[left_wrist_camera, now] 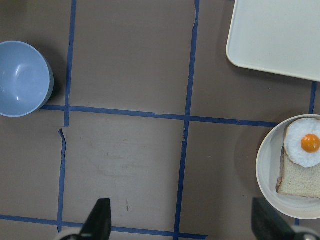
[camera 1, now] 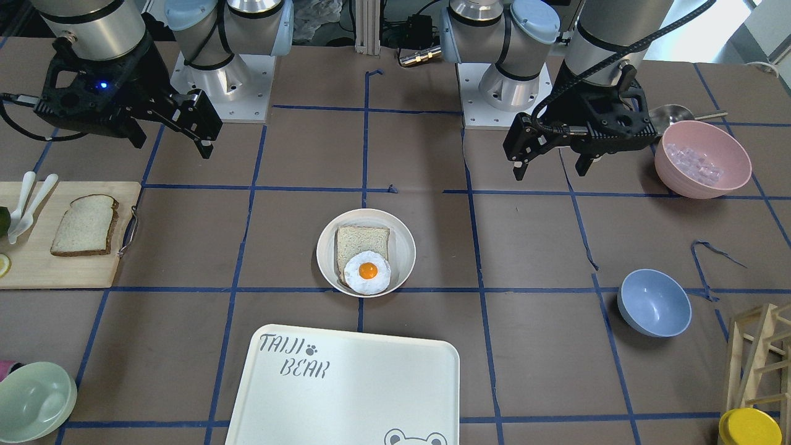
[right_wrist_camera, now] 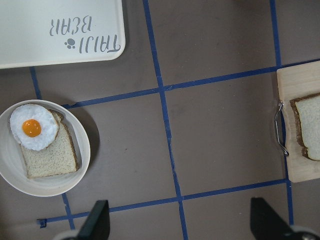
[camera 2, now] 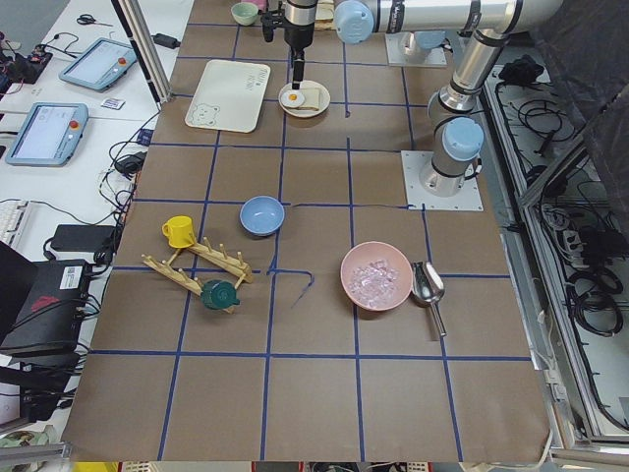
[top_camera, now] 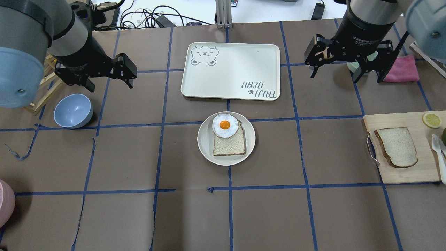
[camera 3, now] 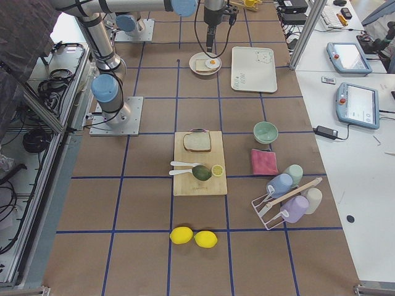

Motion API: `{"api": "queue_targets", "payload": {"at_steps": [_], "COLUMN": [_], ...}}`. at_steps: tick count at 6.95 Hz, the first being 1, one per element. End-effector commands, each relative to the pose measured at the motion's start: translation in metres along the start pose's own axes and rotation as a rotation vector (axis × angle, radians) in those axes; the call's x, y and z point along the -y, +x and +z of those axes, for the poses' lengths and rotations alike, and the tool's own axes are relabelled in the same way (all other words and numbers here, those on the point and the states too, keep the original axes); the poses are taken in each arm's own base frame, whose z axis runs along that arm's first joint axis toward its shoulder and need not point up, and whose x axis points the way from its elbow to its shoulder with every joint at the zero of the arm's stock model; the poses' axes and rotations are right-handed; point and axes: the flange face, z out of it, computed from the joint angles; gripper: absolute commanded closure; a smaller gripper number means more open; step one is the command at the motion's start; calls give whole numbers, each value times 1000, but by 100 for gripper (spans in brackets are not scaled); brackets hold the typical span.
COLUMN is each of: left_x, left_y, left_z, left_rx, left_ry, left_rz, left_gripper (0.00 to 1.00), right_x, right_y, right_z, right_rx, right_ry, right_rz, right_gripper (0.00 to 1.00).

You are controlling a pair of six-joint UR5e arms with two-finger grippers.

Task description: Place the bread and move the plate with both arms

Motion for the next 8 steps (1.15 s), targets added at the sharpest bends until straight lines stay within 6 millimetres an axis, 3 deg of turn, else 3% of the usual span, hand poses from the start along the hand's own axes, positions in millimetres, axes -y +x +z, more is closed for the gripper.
{"api": "queue_targets", "payload": {"at_steps": [1, 3, 4, 5, 6, 7, 8], "left_x": [1, 1, 0, 1, 7, -1, -2], "left_y": [0, 1, 1, 1, -6, -16, -16], "left_z": [2, 1, -1, 2, 25, 32, 36], "left_rx": [-3, -6, -4, -6, 11, 63, 71], "left_ry": [0, 9, 14, 7, -50, -56, -59], "left_rz": [0, 0, 0, 0, -9, -19, -19], "left_gripper": [0, 0, 0, 0, 0, 0, 0], "right_x": [0, 7, 10, 11, 13, 13, 7], "right_y": [1, -1, 11, 30, 54, 71, 101], "right_z": [-1, -4, 17, 55, 93, 119, 155], "right_rx": [-6, 2, -23, -120, -231, -250, -243], "right_ry": [4, 64, 18, -19, -8, 5, -80], "right_rz": [-12, -75, -71, -28, -2, -6, -48], "right_gripper": [0, 0, 0, 0, 4, 9, 24]}}
